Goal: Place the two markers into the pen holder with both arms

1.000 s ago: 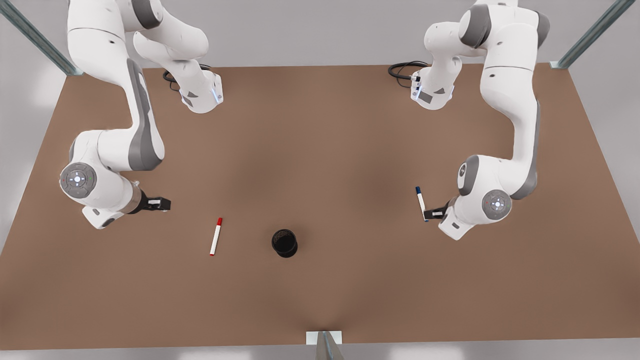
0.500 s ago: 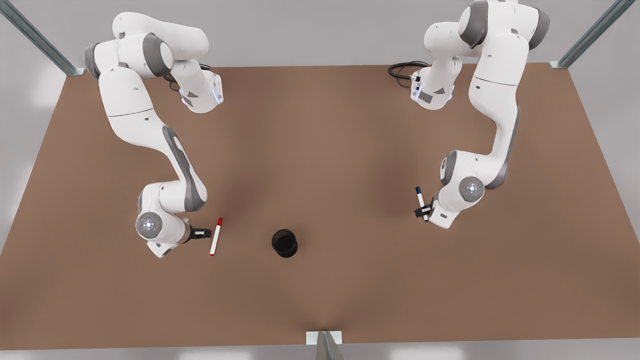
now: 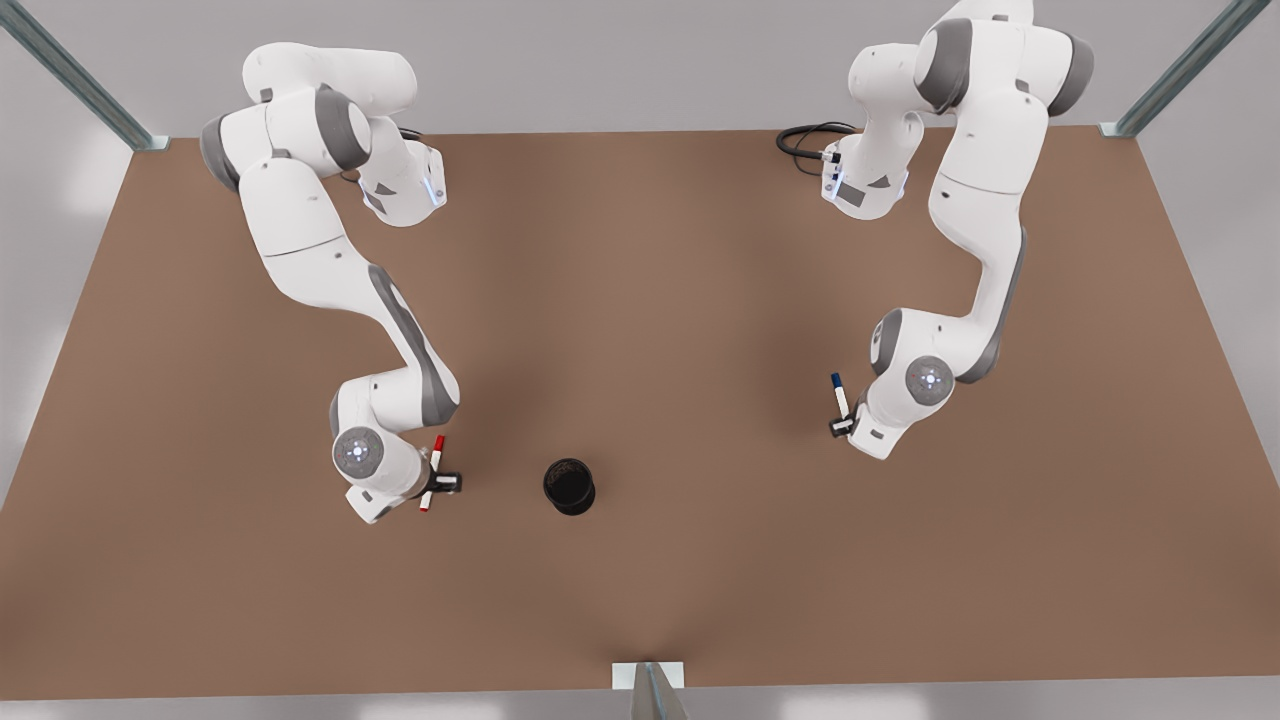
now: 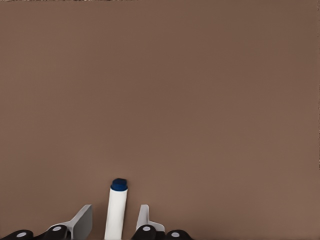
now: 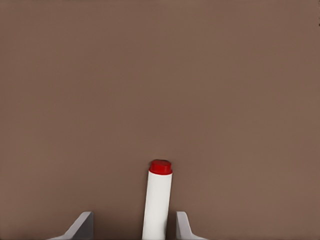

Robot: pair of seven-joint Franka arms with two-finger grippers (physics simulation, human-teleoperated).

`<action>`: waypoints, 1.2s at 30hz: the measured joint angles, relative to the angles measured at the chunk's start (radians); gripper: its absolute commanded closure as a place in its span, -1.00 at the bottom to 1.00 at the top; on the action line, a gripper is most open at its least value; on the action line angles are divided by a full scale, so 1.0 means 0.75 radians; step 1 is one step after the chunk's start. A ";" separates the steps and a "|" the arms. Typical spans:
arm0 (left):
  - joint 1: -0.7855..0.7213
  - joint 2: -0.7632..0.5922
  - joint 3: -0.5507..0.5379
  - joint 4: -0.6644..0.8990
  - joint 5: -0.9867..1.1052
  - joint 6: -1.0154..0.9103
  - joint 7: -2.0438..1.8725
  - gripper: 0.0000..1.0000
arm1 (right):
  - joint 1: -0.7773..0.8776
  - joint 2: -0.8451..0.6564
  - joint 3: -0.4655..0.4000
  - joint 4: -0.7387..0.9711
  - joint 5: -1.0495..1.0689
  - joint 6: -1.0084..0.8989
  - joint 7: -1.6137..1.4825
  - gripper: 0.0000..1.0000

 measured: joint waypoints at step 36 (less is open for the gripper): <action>0.001 -0.098 -0.009 0.244 0.004 -0.255 0.208 0.57 | 0.246 -0.109 0.160 0.023 -0.271 0.816 0.158 0.57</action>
